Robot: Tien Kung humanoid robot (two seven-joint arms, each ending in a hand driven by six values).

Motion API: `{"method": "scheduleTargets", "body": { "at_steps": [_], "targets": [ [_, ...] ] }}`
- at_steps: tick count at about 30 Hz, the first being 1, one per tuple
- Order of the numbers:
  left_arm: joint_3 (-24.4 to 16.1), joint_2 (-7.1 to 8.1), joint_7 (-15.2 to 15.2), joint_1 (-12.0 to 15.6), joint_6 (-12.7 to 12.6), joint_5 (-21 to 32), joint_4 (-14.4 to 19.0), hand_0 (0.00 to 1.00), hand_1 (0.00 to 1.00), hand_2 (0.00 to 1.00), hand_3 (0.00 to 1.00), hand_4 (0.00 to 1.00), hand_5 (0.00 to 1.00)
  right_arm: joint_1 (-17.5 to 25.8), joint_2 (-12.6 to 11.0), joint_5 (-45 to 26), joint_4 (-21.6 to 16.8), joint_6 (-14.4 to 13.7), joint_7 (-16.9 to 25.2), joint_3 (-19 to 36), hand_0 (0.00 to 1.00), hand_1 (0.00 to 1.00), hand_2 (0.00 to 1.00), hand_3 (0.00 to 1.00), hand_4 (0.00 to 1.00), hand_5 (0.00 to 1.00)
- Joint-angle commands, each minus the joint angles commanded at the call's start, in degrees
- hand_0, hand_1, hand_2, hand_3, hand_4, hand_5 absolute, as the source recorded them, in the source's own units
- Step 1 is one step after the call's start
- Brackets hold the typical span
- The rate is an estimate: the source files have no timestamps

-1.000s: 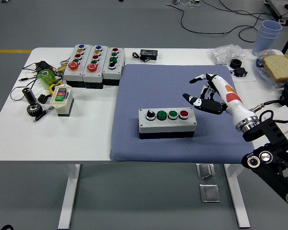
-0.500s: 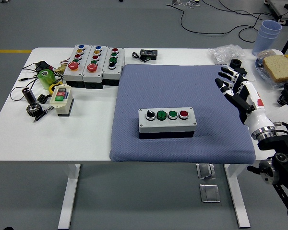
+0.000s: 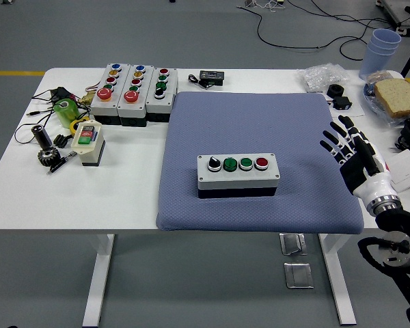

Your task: Pick up the button,place it on the desk,press the button,press the button

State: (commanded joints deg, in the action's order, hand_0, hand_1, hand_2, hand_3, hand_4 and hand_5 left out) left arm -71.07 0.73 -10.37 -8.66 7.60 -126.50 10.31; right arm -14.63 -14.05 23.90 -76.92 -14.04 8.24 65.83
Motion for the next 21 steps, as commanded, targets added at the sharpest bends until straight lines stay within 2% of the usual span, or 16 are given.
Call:
{"method": "scheduleTargets", "body": {
  "at_steps": [21],
  "targets": [
    [-0.4, 0.14, 0.0, -0.7, 0.0, 0.4, 0.0, 0.65, 0.635, 0.632, 0.548, 0.321, 0.852, -0.7, 0.1, -0.2, 0.4, 0.2, -0.1, 0.7, 0.753, 0.711, 0.754, 0.695, 0.76, 0.405]
  ]
}}
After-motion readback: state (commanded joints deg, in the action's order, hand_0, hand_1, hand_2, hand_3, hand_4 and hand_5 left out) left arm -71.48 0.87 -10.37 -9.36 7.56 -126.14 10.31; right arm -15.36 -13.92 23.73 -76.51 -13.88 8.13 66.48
